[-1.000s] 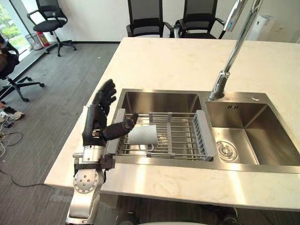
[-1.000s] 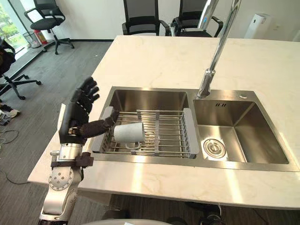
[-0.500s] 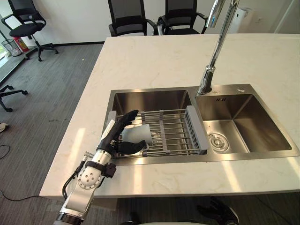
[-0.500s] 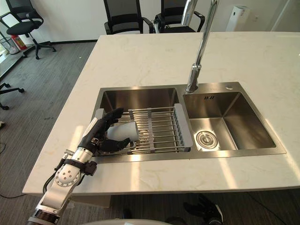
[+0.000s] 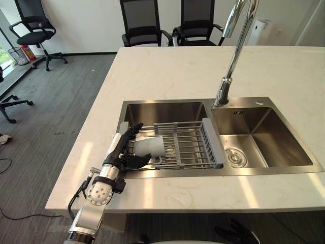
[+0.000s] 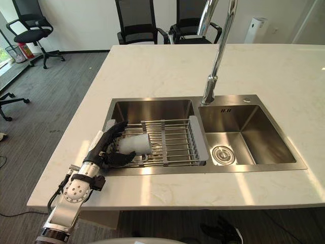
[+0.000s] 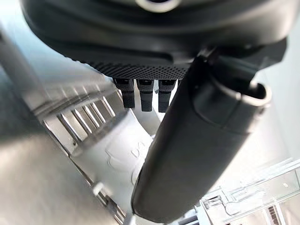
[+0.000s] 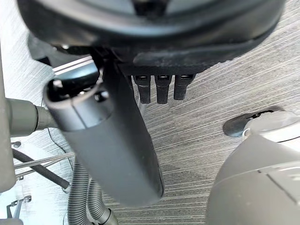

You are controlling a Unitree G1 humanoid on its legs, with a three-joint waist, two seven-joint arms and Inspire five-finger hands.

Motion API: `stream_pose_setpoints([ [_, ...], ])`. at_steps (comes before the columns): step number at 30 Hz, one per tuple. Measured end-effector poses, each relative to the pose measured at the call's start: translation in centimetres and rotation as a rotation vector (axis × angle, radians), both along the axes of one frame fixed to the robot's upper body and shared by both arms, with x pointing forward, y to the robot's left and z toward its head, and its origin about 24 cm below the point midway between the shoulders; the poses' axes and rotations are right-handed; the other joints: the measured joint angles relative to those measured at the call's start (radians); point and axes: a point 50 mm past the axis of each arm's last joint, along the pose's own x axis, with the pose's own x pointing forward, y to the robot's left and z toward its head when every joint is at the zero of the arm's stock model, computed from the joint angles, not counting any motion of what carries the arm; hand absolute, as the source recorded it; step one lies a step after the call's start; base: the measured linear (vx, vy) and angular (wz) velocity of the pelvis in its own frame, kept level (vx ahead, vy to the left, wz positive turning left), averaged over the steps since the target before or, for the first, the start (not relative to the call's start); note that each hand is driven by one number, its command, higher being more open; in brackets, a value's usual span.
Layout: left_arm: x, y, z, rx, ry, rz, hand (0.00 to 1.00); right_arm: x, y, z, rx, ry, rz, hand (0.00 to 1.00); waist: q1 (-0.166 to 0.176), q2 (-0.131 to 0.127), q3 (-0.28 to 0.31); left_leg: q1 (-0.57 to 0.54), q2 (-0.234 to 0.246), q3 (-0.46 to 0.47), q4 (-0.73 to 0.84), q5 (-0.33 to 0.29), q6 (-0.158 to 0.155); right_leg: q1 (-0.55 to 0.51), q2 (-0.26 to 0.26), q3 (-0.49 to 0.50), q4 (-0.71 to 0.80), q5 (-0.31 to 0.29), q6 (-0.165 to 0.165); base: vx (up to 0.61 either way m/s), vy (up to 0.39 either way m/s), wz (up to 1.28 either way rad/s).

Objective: Walk over to the sink, pick up the cup, carry it to the dishwasher, place the cup inside the dishwasher, then close the dishwasher door

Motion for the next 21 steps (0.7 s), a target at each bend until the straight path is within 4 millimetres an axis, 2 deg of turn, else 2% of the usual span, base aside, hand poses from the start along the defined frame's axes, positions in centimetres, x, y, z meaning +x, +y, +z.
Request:
stream_pose_setpoints([
  [6,0.4,0.1,0.1,0.135,-0.008,-0.029,0.90,0.1,0.0,0.0,0.003,-0.003,0.003,0.90,-0.004,-0.002,0.001,0.000,0.000,-0.002,0.000,0.000,0.000,0.001,0.000,-0.003,-0.001,0.000,0.000,0.00,0.000,0.00],
  [11,1.0,0.2,0.4,0.318,-0.013,-0.104,0.90,0.1,0.0,0.0,0.004,-0.003,0.006,0.90,-0.007,-0.003,0.002,-0.001,0.000,-0.002,0.000,0.000,0.000,0.001,0.000,-0.003,-0.003,0.000,0.000,0.00,0.000,0.00],
  [13,1.2,0.4,0.8,0.384,-0.026,-0.128,0.90,0.1,0.1,0.0,0.004,-0.006,0.009,0.90,-0.013,-0.004,0.003,-0.001,0.000,-0.002,0.000,-0.001,-0.001,0.001,0.000,-0.003,-0.003,0.000,0.000,-0.01,-0.023,-0.01],
  [14,1.8,-0.1,1.6,0.522,-0.068,-0.227,0.90,0.2,0.1,0.1,-0.003,-0.004,0.030,0.90,-0.029,-0.003,0.004,-0.002,0.000,0.000,0.000,-0.002,-0.003,0.000,0.000,-0.001,-0.005,0.000,0.000,-0.03,-0.050,-0.03],
  [17,1.9,-0.5,1.7,0.536,-0.076,-0.250,0.90,0.2,-0.1,0.1,-0.006,-0.005,0.032,0.90,-0.035,-0.001,0.005,-0.002,0.000,0.002,0.000,-0.004,-0.003,0.000,0.000,0.001,-0.007,0.000,0.000,-0.01,-0.016,-0.01],
  [18,2.0,-0.5,1.6,0.538,-0.072,-0.254,0.30,0.2,-0.1,0.1,-0.008,-0.004,0.033,0.90,-0.041,0.000,0.006,-0.002,0.000,0.003,0.000,-0.004,-0.003,-0.001,0.000,0.002,-0.008,0.000,0.000,0.00,0.000,0.00],
  [21,2.5,-0.8,1.1,0.572,-0.049,-0.291,0.30,0.3,-0.1,0.1,-0.010,-0.002,0.051,0.90,-0.047,0.001,0.006,-0.004,0.001,0.003,0.000,-0.005,-0.004,-0.002,0.000,0.002,-0.009,0.000,0.000,0.00,0.000,0.00],
])
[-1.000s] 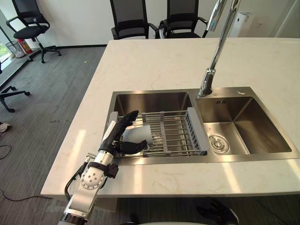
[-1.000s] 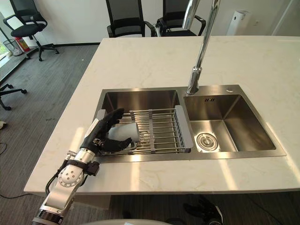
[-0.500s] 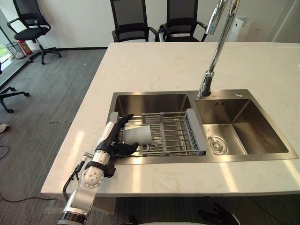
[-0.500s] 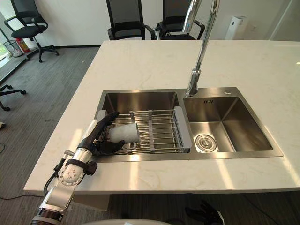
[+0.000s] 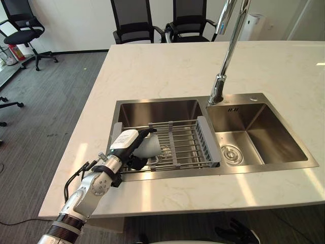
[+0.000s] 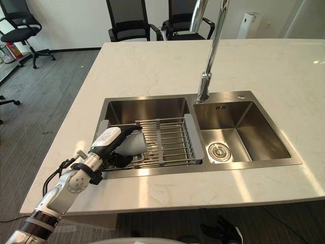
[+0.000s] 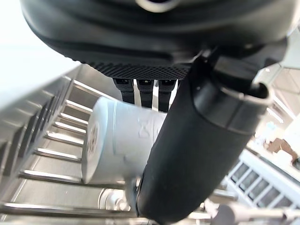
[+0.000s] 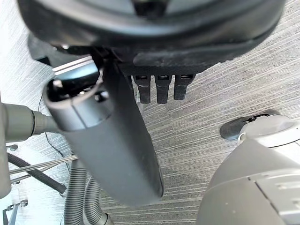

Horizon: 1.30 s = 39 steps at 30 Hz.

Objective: Walk over to the sink, pick up the cup, carry it to the dishwasher, place the cup inside the dishwasher, then close the dishwasher door

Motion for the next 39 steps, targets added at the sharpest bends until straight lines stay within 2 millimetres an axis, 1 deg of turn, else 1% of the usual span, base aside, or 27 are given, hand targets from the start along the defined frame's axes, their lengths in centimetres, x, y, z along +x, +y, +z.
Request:
stream_pose_setpoints([
  [5,1.2,-0.4,0.7,0.013,-0.003,-0.025,0.30,0.4,0.0,0.1,0.000,-0.009,0.004,0.90,-0.009,0.003,0.001,-0.008,0.000,0.005,0.000,-0.003,0.000,-0.008,0.000,0.005,-0.003,0.000,0.000,0.00,0.000,-0.02],
  [8,1.6,-0.2,0.7,-0.031,0.033,-0.017,0.30,0.5,-0.1,0.1,-0.003,-0.010,0.005,0.90,-0.013,0.008,0.004,-0.007,0.000,0.008,0.000,-0.004,0.000,-0.008,0.000,0.008,-0.006,0.000,0.000,0.00,0.000,-0.02],
  [15,1.6,-0.1,0.6,-0.093,0.071,-0.005,0.30,1.0,-0.4,0.3,-0.009,-0.021,0.012,0.90,-0.021,0.020,0.009,-0.007,0.000,0.010,0.000,-0.005,-0.001,-0.008,0.000,0.009,-0.007,0.003,-0.001,0.00,0.000,0.00],
  [17,1.7,0.0,0.6,-0.095,0.073,-0.002,0.30,1.0,-0.4,0.3,-0.008,-0.023,0.013,0.90,-0.022,0.021,0.009,-0.006,0.000,0.010,0.000,-0.004,-0.001,-0.007,0.000,0.010,-0.007,0.004,-0.001,0.00,0.000,0.00],
  [20,1.6,-0.1,0.6,-0.146,0.083,0.011,0.30,0.9,-0.4,0.3,-0.006,-0.020,0.012,0.90,-0.021,0.021,0.009,-0.006,0.000,0.010,0.000,-0.004,0.000,-0.006,0.000,0.010,-0.007,0.006,0.000,0.00,0.000,0.00],
  [23,1.4,-0.6,0.7,-0.288,0.079,0.036,0.30,0.8,-0.5,0.2,-0.006,-0.017,0.009,0.90,-0.014,0.021,0.009,-0.003,-0.001,0.010,0.000,-0.004,0.000,-0.002,-0.001,0.009,-0.006,0.007,0.000,0.00,0.000,0.00],
  [25,0.7,-1.1,1.2,-0.500,0.061,0.074,0.30,0.7,-0.5,0.2,-0.006,-0.015,0.007,0.90,-0.010,0.021,0.009,0.002,-0.001,0.010,0.001,-0.004,0.000,0.003,-0.001,0.009,-0.006,0.007,0.000,0.00,0.000,0.00],
  [26,0.5,-1.2,1.4,-0.552,0.054,0.081,0.30,0.7,-0.5,0.2,-0.006,-0.015,0.006,0.90,-0.010,0.021,0.009,0.004,0.000,0.010,0.001,-0.004,0.000,0.005,-0.001,0.009,-0.005,0.007,0.000,0.00,0.000,0.00],
  [27,0.0,-1.5,1.9,-0.675,0.038,0.095,0.30,0.7,-0.5,0.2,-0.006,-0.016,0.005,0.90,-0.007,0.021,0.009,0.009,0.000,0.010,0.001,-0.004,0.000,0.010,-0.001,0.009,-0.005,0.007,0.000,0.00,0.000,0.00],
  [29,-0.3,-1.6,2.2,-0.806,0.029,0.117,0.30,0.7,-0.5,0.2,-0.006,-0.017,-0.001,0.90,-0.006,0.021,0.009,0.014,0.000,0.011,0.000,-0.004,0.000,0.015,0.000,0.010,-0.003,0.007,0.000,-0.02,-0.007,-0.02],
  [31,-0.9,-1.3,2.4,-0.991,0.018,0.164,0.30,0.8,-0.5,0.2,-0.006,-0.020,-0.003,0.90,-0.004,0.021,0.009,0.021,0.002,0.019,0.000,-0.004,0.000,0.014,0.001,0.019,-0.001,0.008,-0.001,-0.07,-0.015,-0.09],
  [33,-1.2,-0.9,2.3,-1.061,0.017,0.189,0.30,0.9,-0.5,0.3,-0.006,-0.021,-0.003,0.90,-0.003,0.021,0.009,0.024,0.004,0.024,0.000,-0.004,0.000,0.013,0.002,0.026,-0.001,0.008,-0.002,-0.06,-0.012,-0.15],
  [34,-1.7,-0.4,2.3,-1.141,0.009,0.223,0.30,1.0,-0.5,0.3,-0.009,-0.025,-0.004,0.90,-0.002,0.021,0.009,0.025,0.006,0.037,-0.002,-0.005,0.000,0.006,0.004,0.037,0.000,0.010,-0.002,-0.05,-0.014,-0.21],
  [37,-2.5,0.2,2.3,-1.218,-0.014,0.265,0.30,0.9,-0.3,0.3,-0.010,-0.026,-0.014,0.90,0.010,0.020,0.010,0.025,0.013,0.071,-0.004,-0.013,-0.006,-0.013,0.011,0.072,0.001,0.017,-0.001,-0.04,-0.013,-0.36],
  [39,-3.2,0.1,3.2,-1.279,-0.052,0.258,0.30,0.8,0.0,0.2,-0.008,-0.031,-0.027,0.90,0.021,0.017,0.011,0.022,0.015,0.099,0.000,-0.018,-0.005,-0.029,0.014,0.100,0.001,0.024,0.002,0.00,-0.015,-0.36],
])
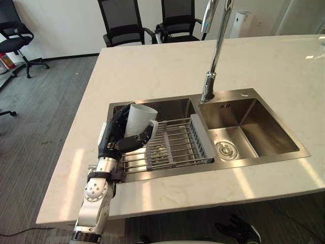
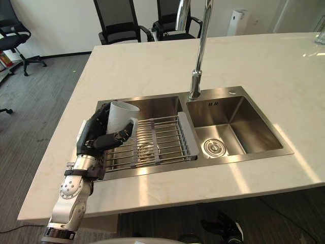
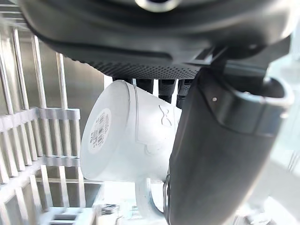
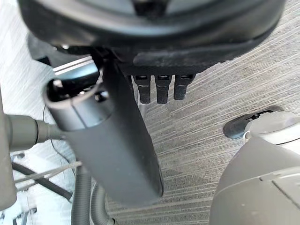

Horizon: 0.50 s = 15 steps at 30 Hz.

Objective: Walk over to the sink, pick up the cup, carry it to the dishwasher, place the cup inside the dishwasher, then close the dishwasher door

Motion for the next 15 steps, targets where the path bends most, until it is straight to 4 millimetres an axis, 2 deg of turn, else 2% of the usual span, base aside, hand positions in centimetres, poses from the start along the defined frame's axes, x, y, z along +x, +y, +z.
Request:
stream_pose_setpoints([
  [4,-1.0,-0.7,1.7,-0.039,-0.088,-0.011,0.30,0.7,0.5,0.3,0.000,-0.036,-0.001,0.90,0.008,-0.007,0.004,-0.018,0.001,0.060,0.001,-0.006,0.004,-0.051,0.003,0.063,0.012,0.015,0.010,0.01,-0.002,-0.47],
  [6,-1.2,-1.2,3.4,-0.061,-0.170,-0.022,0.30,2.7,1.5,0.7,0.008,-0.106,0.007,0.90,0.011,-0.019,0.011,-0.091,0.022,0.100,0.069,-0.032,0.010,-0.121,0.015,0.103,0.026,0.051,0.033,-0.05,-0.007,-0.54],
  [7,-1.2,-1.3,3.7,-0.064,-0.188,-0.023,0.30,3.2,1.8,0.8,0.009,-0.120,0.013,0.90,0.015,-0.023,0.014,-0.114,0.032,0.109,0.098,-0.045,0.012,-0.138,0.018,0.098,0.028,0.061,0.046,-0.11,-0.019,-0.44],
  [10,-1.1,-2.2,4.4,-0.096,-0.221,-0.041,0.30,4.3,2.3,1.4,-0.005,-0.165,0.030,0.90,0.021,-0.040,0.030,-0.188,0.053,0.115,0.228,-0.102,0.033,-0.186,0.008,-0.009,0.066,0.089,0.059,-0.12,-0.006,-0.14],
  [11,-1.1,-2.5,4.5,-0.110,-0.227,-0.047,0.30,4.4,2.2,1.5,-0.011,-0.170,0.028,0.90,0.028,-0.035,0.030,-0.206,0.063,0.116,0.242,-0.113,0.049,-0.180,0.008,-0.022,0.044,0.105,0.092,-0.13,0.033,0.11],
  [12,-1.0,-2.5,4.8,-0.121,-0.241,-0.045,0.30,5.0,2.5,1.6,-0.008,-0.184,0.030,0.90,0.033,-0.033,0.052,-0.211,0.067,0.108,0.262,-0.123,0.067,-0.218,0.008,-0.044,0.250,-0.004,0.084,-0.14,0.030,0.24],
  [13,-1.1,-2.5,4.5,-0.126,-0.229,-0.039,0.30,4.6,2.6,1.4,-0.004,-0.173,0.027,0.90,0.041,-0.026,0.056,-0.209,0.062,0.100,0.270,-0.122,0.072,-0.224,0.015,-0.052,0.409,-0.076,0.099,-0.10,0.017,0.28],
  [14,-1.2,-2.5,4.3,-0.131,-0.221,-0.035,0.30,4.2,2.6,1.3,-0.002,-0.164,0.027,0.90,0.057,-0.027,0.052,-0.207,0.057,0.096,0.274,-0.120,0.075,-0.207,0.025,-0.049,0.500,-0.122,0.119,-0.09,-0.022,0.21],
  [15,-1.5,-2.4,4.2,-0.135,-0.220,-0.027,0.30,4.2,2.6,1.3,-0.001,-0.164,0.028,0.90,0.073,-0.036,0.044,-0.216,0.051,0.090,0.284,-0.117,0.079,-0.175,0.032,-0.044,0.516,-0.136,0.120,-0.07,-0.041,0.13],
])
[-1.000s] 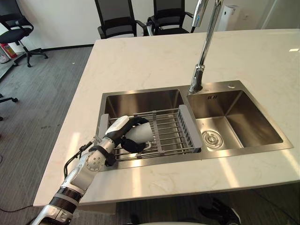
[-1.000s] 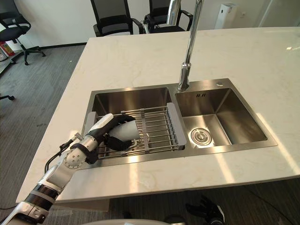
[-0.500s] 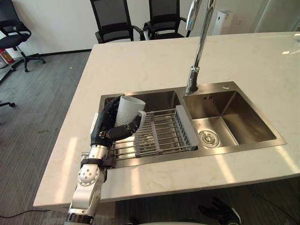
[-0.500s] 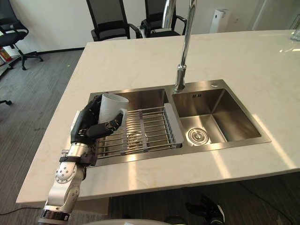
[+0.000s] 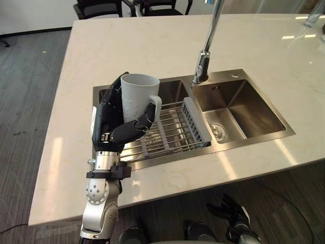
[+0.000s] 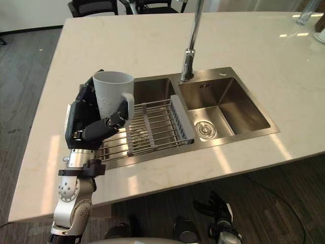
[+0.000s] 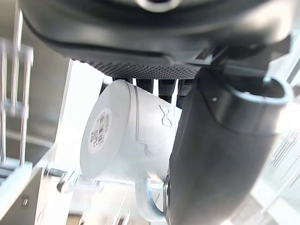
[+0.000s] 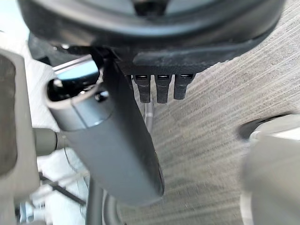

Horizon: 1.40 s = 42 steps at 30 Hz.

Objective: Walk over to the sink, pick up the cup, carry it to the dishwasher, place the cup inside the dishwasher, then close the dishwasher door

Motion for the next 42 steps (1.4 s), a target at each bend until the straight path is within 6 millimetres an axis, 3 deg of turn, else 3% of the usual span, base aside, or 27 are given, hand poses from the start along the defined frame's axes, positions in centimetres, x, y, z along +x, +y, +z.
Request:
stream_pose_setpoints([
  [2,-0.3,0.4,0.4,-0.005,-0.020,0.025,0.30,0.9,-0.2,0.3,-0.013,-0.023,0.005,0.90,0.039,0.000,-0.011,-0.073,-0.015,-0.002,0.027,0.031,-0.007,0.051,0.005,0.010,-0.168,-0.034,-0.054,-0.10,-0.058,0.07],
  [3,-0.3,0.4,0.6,-0.009,-0.028,0.027,0.30,1.5,-0.3,0.5,-0.017,-0.036,0.008,0.90,0.042,0.007,-0.011,-0.097,-0.014,-0.008,0.026,0.044,-0.006,0.059,0.007,0.017,-0.217,-0.037,-0.060,-0.14,-0.052,0.19],
  [4,-0.4,0.2,0.8,-0.020,-0.037,0.023,0.30,2.4,-0.3,0.8,-0.010,-0.062,0.000,0.90,0.042,0.014,-0.008,-0.135,-0.012,-0.027,0.028,0.067,-0.006,0.077,0.014,0.027,-0.300,-0.039,-0.089,-0.15,-0.051,0.40],
  [5,-0.4,0.1,0.7,-0.029,-0.032,0.020,0.30,2.7,-0.3,0.8,-0.003,-0.067,-0.010,0.90,0.037,0.019,-0.001,-0.149,-0.008,-0.053,0.037,0.079,-0.010,0.103,0.029,0.026,-0.347,-0.024,-0.156,-0.20,-0.094,0.67],
  [6,-0.4,-0.5,0.5,-0.043,-0.021,0.002,0.30,2.7,-0.4,0.7,-0.003,-0.059,-0.021,0.90,0.028,0.037,0.012,-0.162,0.015,-0.097,0.071,0.086,-0.015,0.137,0.060,0.007,-0.372,-0.002,-0.196,-0.24,-0.131,0.90],
  [8,-0.4,-1.2,0.5,-0.045,-0.017,-0.028,0.30,1.9,-0.6,0.3,-0.004,-0.035,-0.046,0.90,0.018,0.050,0.019,-0.171,0.022,-0.175,0.074,0.125,-0.040,0.159,0.089,-0.043,-0.370,0.012,-0.222,-0.28,-0.119,0.93],
  [9,-0.4,-1.4,0.6,-0.042,-0.024,-0.044,0.30,1.5,-0.9,0.3,-0.010,-0.034,-0.069,0.90,0.008,0.040,0.018,-0.181,0.015,-0.186,0.083,0.121,-0.042,0.145,0.079,-0.090,-0.371,0.018,-0.266,-0.27,-0.083,0.76],
  [10,-0.5,-1.6,0.7,-0.046,-0.027,-0.051,0.30,1.5,-1.1,0.4,-0.015,-0.035,-0.075,0.90,0.005,0.040,0.021,-0.188,0.018,-0.173,0.131,0.093,-0.019,0.141,0.075,-0.112,-0.370,0.024,-0.274,-0.31,-0.082,0.82],
  [12,-0.6,-2.5,0.9,-0.048,-0.037,-0.096,0.30,0.1,-1.8,0.2,-0.041,-0.001,-0.093,0.90,-0.001,0.040,0.018,-0.156,0.038,-0.160,0.323,-0.050,-0.012,0.125,0.053,-0.162,-0.366,0.043,-0.275,-0.28,-0.027,0.76],
  [14,-0.6,-3.4,0.9,-0.048,-0.041,-0.144,0.30,-1.3,-2.0,-0.1,-0.047,0.034,-0.106,0.90,-0.019,0.039,-0.003,-0.082,0.059,-0.140,0.328,-0.105,-0.034,0.102,0.021,-0.212,-0.371,0.055,-0.257,-0.22,0.069,0.87],
  [16,-0.5,-3.9,0.8,-0.051,-0.041,-0.173,0.30,-1.9,-2.3,-0.2,-0.051,0.049,-0.119,0.90,-0.035,0.060,-0.023,0.028,0.063,-0.127,0.179,-0.116,-0.074,0.082,0.002,-0.245,-0.390,0.077,-0.230,-0.11,0.164,0.71],
  [17,-0.2,-4.1,0.5,-0.046,-0.031,-0.178,0.30,-2.0,-2.4,-0.2,-0.050,0.051,-0.127,0.90,-0.040,0.092,-0.043,0.086,0.047,-0.135,0.007,-0.103,-0.106,0.074,0.001,-0.263,-0.415,0.102,-0.212,-0.10,0.272,0.39],
  [18,0.3,-3.9,-0.1,-0.026,-0.004,-0.170,0.30,-2.1,-1.6,-0.6,-0.025,0.060,-0.130,0.90,-0.042,0.072,-0.047,0.106,0.014,-0.133,-0.058,-0.059,-0.098,0.079,-0.023,-0.265,-0.441,0.128,-0.195,-0.09,0.241,0.28],
  [21,0.7,-3.2,-1.4,0.011,0.060,-0.146,0.30,-2.1,-0.4,-0.9,0.018,0.058,-0.125,0.90,-0.041,0.040,-0.058,0.112,-0.030,-0.136,-0.080,-0.045,-0.075,0.096,-0.056,-0.269,-0.476,0.161,-0.166,-0.07,0.173,0.12],
  [24,0.8,-2.9,-1.6,0.016,0.069,-0.137,0.30,-2.1,-0.2,-0.9,0.026,0.058,-0.121,0.90,-0.040,0.021,-0.069,0.110,-0.060,-0.140,-0.082,-0.043,-0.053,0.095,-0.085,-0.269,-0.470,0.172,-0.150,-0.07,0.143,0.06],
  [27,0.8,-3.0,-1.6,0.018,0.070,-0.141,0.30,-2.1,-0.3,-0.9,0.022,0.060,-0.118,0.90,-0.044,0.017,-0.071,0.100,-0.074,-0.168,-0.079,-0.042,-0.037,0.086,-0.096,-0.255,-0.430,0.173,-0.148,-0.09,0.100,0.26],
  [30,0.7,-3.5,-1.6,0.034,0.072,-0.172,0.30,-3.2,-0.3,-1.1,0.020,0.088,-0.118,0.90,-0.052,0.017,-0.072,0.089,-0.087,-0.248,-0.079,-0.032,-0.029,0.055,-0.075,-0.070,-0.326,0.157,-0.168,-0.04,0.074,0.83],
  [31,0.7,-3.4,-1.7,0.049,0.073,-0.177,0.30,-4.4,-0.3,-1.3,0.017,0.118,-0.115,0.90,-0.061,0.007,-0.075,0.077,-0.099,-0.316,-0.079,-0.018,-0.030,0.034,-0.054,0.074,-0.262,0.106,-0.172,-0.01,-0.003,1.29],
  [33,0.7,-3.2,-1.7,0.051,0.074,-0.166,0.30,-5.3,-0.1,-1.5,0.012,0.153,-0.094,0.90,-0.060,-0.013,-0.081,0.054,-0.127,-0.371,-0.067,-0.012,-0.028,0.037,-0.044,0.157,-0.249,0.068,-0.161,-0.01,-0.111,1.22],
  [36,0.7,-2.1,-1.9,0.052,0.084,-0.113,0.30,-4.3,0.4,-1.4,0.011,0.136,-0.047,0.90,-0.012,-0.020,-0.079,0.007,-0.138,-0.415,-0.047,0.007,-0.048,0.066,-0.063,0.109,-0.313,0.026,-0.137,-0.04,-0.171,0.55],
  [40,-0.1,-2.2,-2.9,0.041,0.131,-0.121,0.30,-2.1,0.4,-0.7,-0.002,0.071,-0.006,0.90,-0.001,-0.016,-0.081,-0.017,-0.128,-0.504,-0.080,0.056,-0.073,0.082,-0.043,0.015,-0.336,0.029,-0.143,-0.07,-0.154,0.67],
  [41,-0.3,-2.2,-3.1,0.041,0.138,-0.124,0.30,-1.5,0.1,-0.4,-0.023,0.058,0.011,0.90,0.005,-0.014,-0.079,-0.034,-0.128,-0.518,-0.086,0.068,-0.075,0.081,-0.043,-0.017,-0.340,0.030,-0.144,-0.07,-0.081,0.81],
  [42,-0.4,-2.0,-3.2,0.043,0.142,-0.120,0.30,-0.9,-0.4,-0.2,-0.051,0.049,0.029,0.90,0.005,-0.011,-0.076,-0.059,-0.119,-0.481,-0.086,0.067,-0.052,0.083,-0.050,-0.058,-0.346,0.035,-0.152,-0.08,-0.028,0.89],
])
